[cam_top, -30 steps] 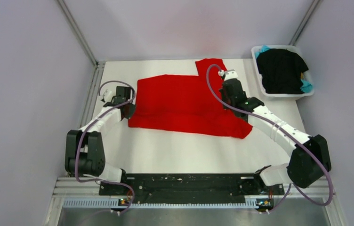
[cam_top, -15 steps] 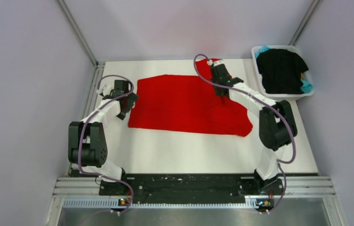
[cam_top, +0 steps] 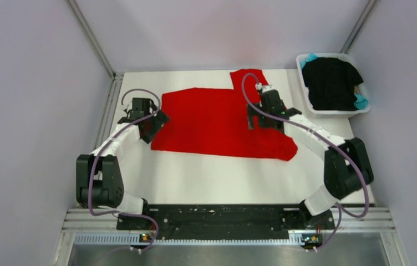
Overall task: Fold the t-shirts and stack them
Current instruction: Fold the flattened tshirt in 1/3 of the way
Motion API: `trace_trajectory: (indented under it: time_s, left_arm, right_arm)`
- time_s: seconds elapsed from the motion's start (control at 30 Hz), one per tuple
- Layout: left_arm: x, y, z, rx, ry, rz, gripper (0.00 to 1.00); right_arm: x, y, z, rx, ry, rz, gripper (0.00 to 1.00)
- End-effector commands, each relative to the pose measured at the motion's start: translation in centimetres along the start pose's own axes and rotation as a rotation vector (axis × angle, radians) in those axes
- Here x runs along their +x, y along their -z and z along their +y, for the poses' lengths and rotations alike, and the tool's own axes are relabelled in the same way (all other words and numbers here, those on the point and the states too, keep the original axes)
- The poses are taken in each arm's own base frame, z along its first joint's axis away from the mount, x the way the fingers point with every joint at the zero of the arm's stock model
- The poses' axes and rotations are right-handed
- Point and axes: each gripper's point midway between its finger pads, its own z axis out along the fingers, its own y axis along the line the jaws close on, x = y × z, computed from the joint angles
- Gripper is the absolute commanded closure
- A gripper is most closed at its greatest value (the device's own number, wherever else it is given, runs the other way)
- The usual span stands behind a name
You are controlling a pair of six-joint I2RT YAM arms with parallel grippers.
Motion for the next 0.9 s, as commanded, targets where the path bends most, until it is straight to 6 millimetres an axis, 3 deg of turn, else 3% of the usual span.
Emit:
trace_trajectory:
  time_s: [0.0, 0.1, 0.2, 0.37, 0.53, 0.67, 0.8, 0.87]
  left_arm:
    - [1.5, -0.5, -3.3, 0.156, -0.06, 0.072, 0.01]
    - [2.6, -2.0, -4.1, 0.179, -0.083, 0.126, 0.01]
    - [3.8, -3.4, -3.6, 0.148, -0.1, 0.19, 0.01]
    - [5.5, -4.8, -1.0, 0.068, -0.112, 0.232, 0.01]
    - [7.0, -5.1, 1.6, 0.002, -0.122, 0.262, 0.01]
    - [9.3, -4.3, 3.5, -0.031, -0.105, 0.336, 0.01]
    - [10.1, -1.9, 4.7, -0.014, -0.065, 0.312, 0.01]
    - [10.6, -0.7, 6.9, -0.07, -0.067, 0.291, 0.01]
  right_arm:
    - [0.3, 2.2, 2.8, -0.205, -0.136, -0.117, 0.01]
    - [2.4, 1.4, 2.5, -0.185, -0.167, -0.08, 0.01]
    - [4.9, 0.3, 2.3, -0.153, -0.201, -0.005, 0.01]
    - [8.4, -1.1, 1.5, -0.106, -0.248, 0.096, 0.02]
    - [11.0, -0.9, -0.5, -0.091, -0.325, 0.148, 0.03]
    - [13.0, 0.4, -0.3, -0.137, -0.328, 0.167, 0.04]
    - [15.0, 2.4, 0.8, -0.219, -0.367, 0.199, 0.05]
    - [15.5, 3.8, 1.2, -0.259, -0.378, 0.196, 0.05]
